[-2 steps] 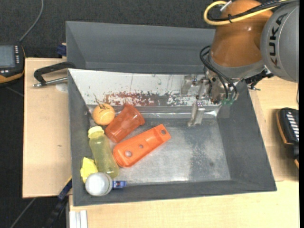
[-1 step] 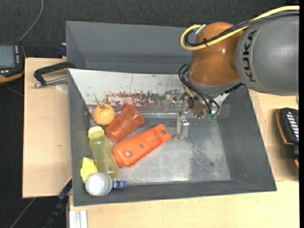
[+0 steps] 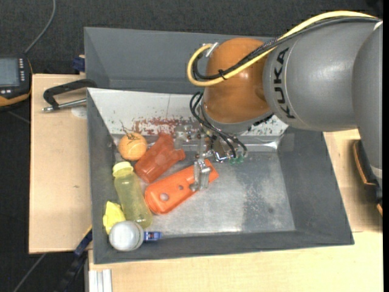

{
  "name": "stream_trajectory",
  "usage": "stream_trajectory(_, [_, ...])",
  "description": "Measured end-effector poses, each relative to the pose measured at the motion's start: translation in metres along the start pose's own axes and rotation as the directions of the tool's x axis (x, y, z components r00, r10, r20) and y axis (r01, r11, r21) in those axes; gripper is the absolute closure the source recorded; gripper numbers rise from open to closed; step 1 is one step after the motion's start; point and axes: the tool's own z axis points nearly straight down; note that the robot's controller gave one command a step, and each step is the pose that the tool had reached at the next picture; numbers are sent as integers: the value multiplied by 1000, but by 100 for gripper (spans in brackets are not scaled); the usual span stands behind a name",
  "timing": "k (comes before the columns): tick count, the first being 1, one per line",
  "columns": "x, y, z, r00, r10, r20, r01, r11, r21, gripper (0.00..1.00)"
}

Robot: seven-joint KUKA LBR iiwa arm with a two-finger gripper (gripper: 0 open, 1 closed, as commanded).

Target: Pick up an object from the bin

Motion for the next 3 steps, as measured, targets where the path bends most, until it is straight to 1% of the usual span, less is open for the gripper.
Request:
stream_trajectory(1, [-9, -11, 6, 963, -271, 3, 271, 963, 3, 0])
stream_trajectory(2, [8, -5, 72, 964, -266, 0, 266, 964, 0, 0])
stream_trajectory(3, [6, -10, 90, 907, -422, 7, 422, 907, 4, 100])
